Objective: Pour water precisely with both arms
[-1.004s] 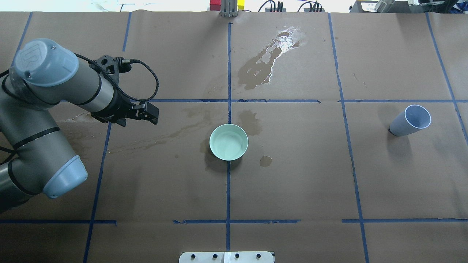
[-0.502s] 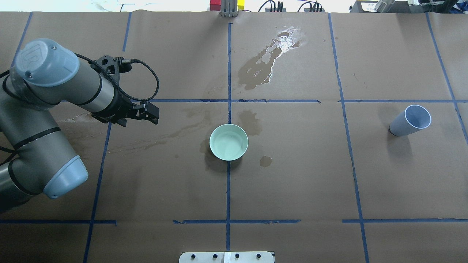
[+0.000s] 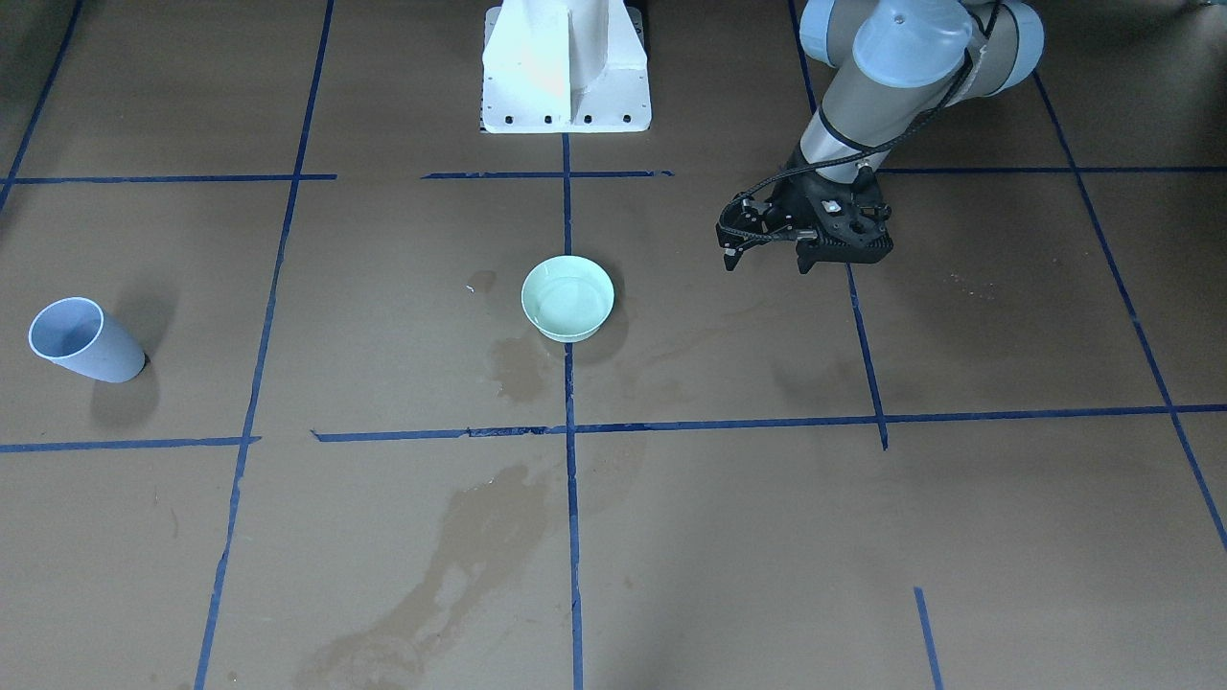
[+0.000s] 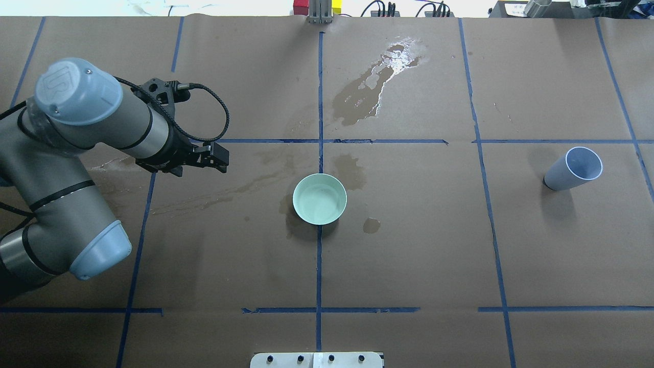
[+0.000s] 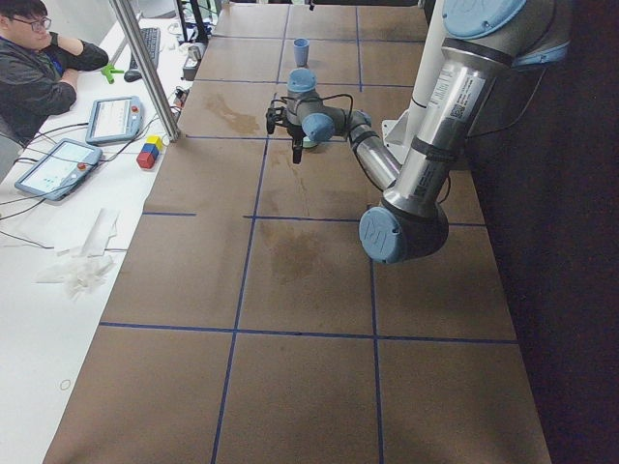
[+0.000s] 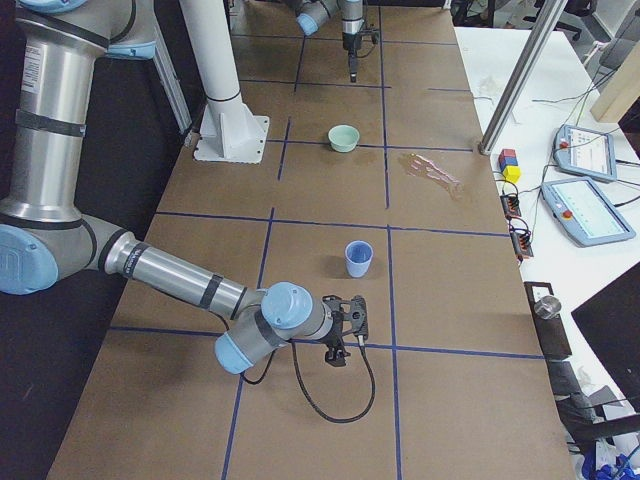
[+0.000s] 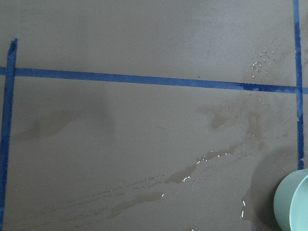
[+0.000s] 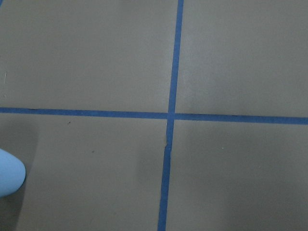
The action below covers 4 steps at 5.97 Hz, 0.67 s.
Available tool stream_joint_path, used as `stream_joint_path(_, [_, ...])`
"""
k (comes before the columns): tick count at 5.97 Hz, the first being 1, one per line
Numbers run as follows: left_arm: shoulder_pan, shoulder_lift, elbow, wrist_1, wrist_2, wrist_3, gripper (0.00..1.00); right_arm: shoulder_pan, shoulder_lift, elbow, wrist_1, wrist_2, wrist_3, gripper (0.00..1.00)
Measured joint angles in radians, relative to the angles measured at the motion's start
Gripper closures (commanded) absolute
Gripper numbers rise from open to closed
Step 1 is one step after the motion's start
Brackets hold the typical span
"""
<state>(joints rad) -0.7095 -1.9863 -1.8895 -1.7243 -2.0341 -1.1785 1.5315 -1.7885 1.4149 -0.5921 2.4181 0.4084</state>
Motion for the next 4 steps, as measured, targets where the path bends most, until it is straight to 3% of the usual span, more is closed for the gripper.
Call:
stream_joint_path(2, [0.034,-0.050,0.028,0.000,0.030,-0.072,0.00,0.015,0.008,0.113,-0.338,0.035,-0.190,0.00])
stream_joint_path(4, [0.087,-0.116,0.072,-0.001,0.078,-0.165,0.00,0.074,0.015,0.246,-0.684,-0.001,-0.457,0.00])
